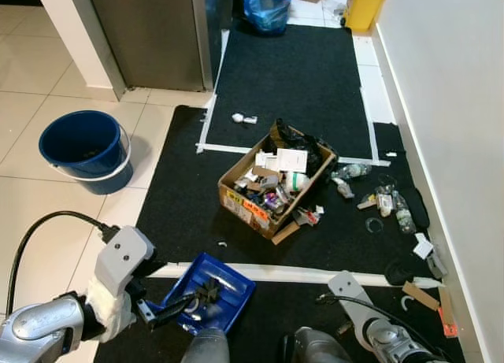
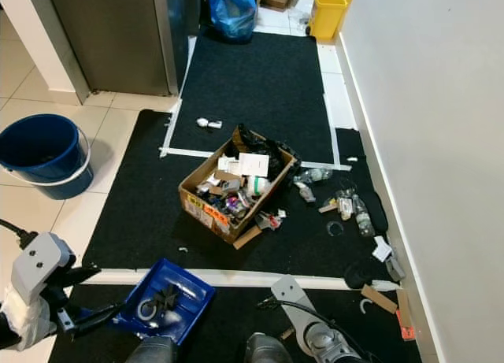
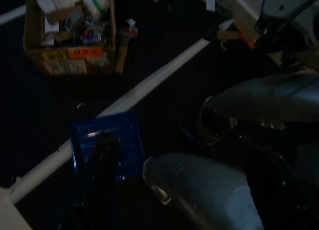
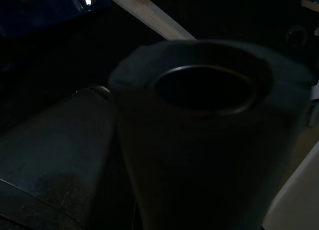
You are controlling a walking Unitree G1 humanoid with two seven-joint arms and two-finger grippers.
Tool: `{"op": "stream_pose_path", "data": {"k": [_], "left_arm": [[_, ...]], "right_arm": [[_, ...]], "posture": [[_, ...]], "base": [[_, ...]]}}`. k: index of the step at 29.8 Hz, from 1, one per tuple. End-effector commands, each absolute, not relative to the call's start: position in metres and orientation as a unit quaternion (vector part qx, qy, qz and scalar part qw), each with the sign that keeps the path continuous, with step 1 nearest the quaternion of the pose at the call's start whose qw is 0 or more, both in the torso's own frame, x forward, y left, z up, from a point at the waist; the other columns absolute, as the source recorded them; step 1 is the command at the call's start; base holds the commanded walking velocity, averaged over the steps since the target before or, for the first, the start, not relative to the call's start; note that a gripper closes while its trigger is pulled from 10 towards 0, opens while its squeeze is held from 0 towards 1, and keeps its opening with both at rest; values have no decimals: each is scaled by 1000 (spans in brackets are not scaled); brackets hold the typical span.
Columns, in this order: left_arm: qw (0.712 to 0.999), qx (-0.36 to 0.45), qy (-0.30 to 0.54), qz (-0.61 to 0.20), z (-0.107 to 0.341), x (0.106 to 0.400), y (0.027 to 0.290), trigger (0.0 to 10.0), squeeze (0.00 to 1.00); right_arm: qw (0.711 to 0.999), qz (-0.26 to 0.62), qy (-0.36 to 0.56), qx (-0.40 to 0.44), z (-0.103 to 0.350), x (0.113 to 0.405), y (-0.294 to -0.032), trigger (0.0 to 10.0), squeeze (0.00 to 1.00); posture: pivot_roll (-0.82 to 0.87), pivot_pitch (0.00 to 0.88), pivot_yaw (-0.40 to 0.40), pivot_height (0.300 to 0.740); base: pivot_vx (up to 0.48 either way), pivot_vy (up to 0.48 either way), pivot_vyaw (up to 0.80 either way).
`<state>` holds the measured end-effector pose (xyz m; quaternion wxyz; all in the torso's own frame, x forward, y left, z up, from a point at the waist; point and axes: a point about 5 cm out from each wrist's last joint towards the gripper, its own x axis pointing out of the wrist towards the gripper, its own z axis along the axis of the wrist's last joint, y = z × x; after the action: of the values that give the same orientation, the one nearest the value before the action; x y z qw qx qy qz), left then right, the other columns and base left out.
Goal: Sweep floor
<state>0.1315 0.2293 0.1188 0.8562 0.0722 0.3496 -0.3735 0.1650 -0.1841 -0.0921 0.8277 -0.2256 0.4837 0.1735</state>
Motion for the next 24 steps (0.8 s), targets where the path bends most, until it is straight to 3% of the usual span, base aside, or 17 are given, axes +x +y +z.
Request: {"op": "stream_pose_path", "data": {"k": [1, 24], "left_arm": [[852, 88, 359, -370, 124, 130, 232, 10000, 0], [862, 128, 353, -340, 133, 144, 244, 10000, 0]], "right_arm": [[808, 173, 511, -239, -97, 153, -192, 10000, 0], [809, 173, 511, -232, -97, 152, -189, 10000, 0]], "posture": [[322, 30, -102, 740], [318, 31, -96, 740]], "base": [[-405, 0, 0], [-448, 0, 0]]}}
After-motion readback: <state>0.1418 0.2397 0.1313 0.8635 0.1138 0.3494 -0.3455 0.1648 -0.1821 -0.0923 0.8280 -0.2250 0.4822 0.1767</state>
